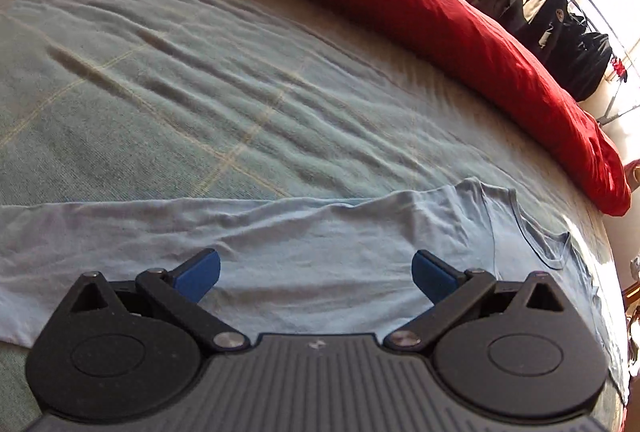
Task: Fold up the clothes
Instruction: 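Move the open left gripper along the sleeve toward the armpit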
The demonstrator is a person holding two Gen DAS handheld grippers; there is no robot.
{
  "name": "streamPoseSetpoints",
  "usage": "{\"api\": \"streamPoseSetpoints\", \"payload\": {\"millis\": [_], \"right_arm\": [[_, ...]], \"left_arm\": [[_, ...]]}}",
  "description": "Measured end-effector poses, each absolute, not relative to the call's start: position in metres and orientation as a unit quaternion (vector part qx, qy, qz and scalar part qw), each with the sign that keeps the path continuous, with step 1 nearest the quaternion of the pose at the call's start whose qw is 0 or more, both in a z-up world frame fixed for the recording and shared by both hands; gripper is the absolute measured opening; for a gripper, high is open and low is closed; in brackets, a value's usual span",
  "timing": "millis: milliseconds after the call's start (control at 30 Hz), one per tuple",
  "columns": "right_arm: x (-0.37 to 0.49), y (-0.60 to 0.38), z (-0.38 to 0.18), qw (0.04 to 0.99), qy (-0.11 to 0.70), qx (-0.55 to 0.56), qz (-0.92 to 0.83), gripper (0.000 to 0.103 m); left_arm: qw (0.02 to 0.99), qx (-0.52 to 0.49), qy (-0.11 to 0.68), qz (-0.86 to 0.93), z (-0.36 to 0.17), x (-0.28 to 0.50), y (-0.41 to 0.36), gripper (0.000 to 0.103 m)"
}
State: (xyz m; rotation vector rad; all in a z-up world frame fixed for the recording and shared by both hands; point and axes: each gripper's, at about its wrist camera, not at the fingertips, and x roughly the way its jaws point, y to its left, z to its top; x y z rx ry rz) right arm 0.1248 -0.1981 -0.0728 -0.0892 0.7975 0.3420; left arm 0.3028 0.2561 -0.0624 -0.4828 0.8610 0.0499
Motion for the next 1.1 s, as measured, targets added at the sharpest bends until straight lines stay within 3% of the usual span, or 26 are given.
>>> {"api": "streamPoseSetpoints", "payload": {"millis": [233,433,667,833,1100], "right_arm": [[0.137,-0.187,-0.081,0.898,0.406,-0.053,0.162,0.103],[0.136,-0.183,-0.077,0.901,0.398,-0.055,0.165,0.103],[0.130,-0.180,-0.076,0.899,0.398,-0.047,0.176,0.103],[0.119,-0.182,-0.071,0.902,0.391,-0.049,0.179,0.103],[0.107,-0.184,-0.071,0.901,0.392,-0.037,0.183,0.103]], "left_arm": [[0.874,-0.271,0.399,0.067,-0.090,0.344,0.302,0.101],[0.877,-0.259,0.397,0.079,-0.072,0.343,0.290,0.101],[0.896,-0.120,0.385,0.183,-0.075,0.308,0.238,0.101],[0.896,-0.114,0.385,0.187,-0.095,0.293,0.234,0.101],[0.898,-0.094,0.395,0.169,-0.076,0.283,0.223,0.101]]}}
